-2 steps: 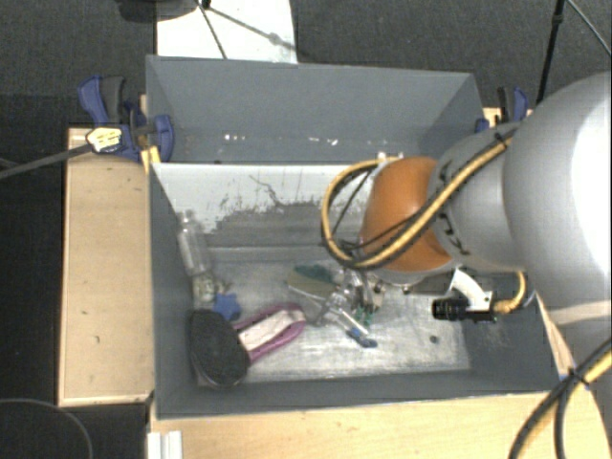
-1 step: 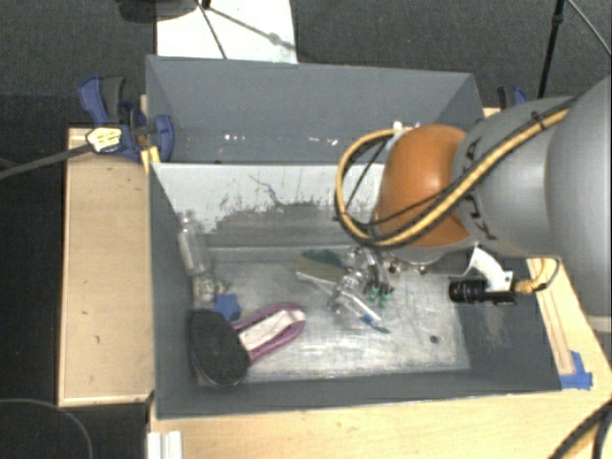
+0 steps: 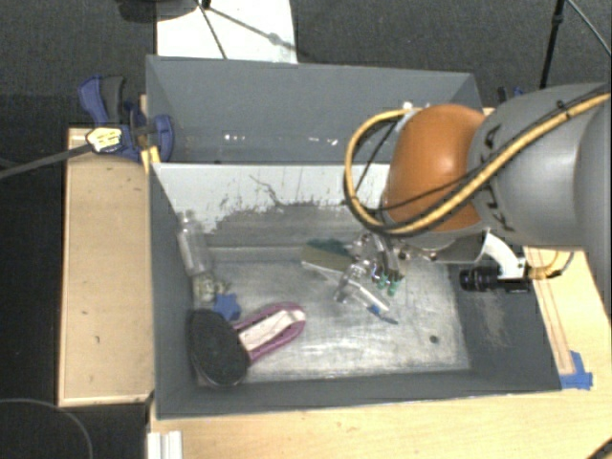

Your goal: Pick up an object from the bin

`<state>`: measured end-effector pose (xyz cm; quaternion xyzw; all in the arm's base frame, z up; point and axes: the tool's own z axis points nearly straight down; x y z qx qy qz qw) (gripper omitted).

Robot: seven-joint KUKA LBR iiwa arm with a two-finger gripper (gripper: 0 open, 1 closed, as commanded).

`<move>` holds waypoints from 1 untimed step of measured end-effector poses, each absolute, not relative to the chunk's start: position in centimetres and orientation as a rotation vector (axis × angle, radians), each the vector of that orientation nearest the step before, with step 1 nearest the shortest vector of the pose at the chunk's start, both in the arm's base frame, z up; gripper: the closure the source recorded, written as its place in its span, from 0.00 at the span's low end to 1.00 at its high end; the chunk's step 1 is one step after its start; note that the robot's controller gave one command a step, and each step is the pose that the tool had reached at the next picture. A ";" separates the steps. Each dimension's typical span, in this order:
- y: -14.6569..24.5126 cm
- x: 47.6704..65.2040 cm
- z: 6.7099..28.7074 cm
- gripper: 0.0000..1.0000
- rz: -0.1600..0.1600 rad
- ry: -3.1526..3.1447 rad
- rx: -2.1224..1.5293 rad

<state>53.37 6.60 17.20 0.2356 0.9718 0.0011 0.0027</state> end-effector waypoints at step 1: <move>6.6 53.5 19.4 1.00 0.003 3.051 0.732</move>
Offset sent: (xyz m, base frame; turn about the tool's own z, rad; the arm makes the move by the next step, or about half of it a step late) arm 0.0000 0.0000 0.0206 0.0000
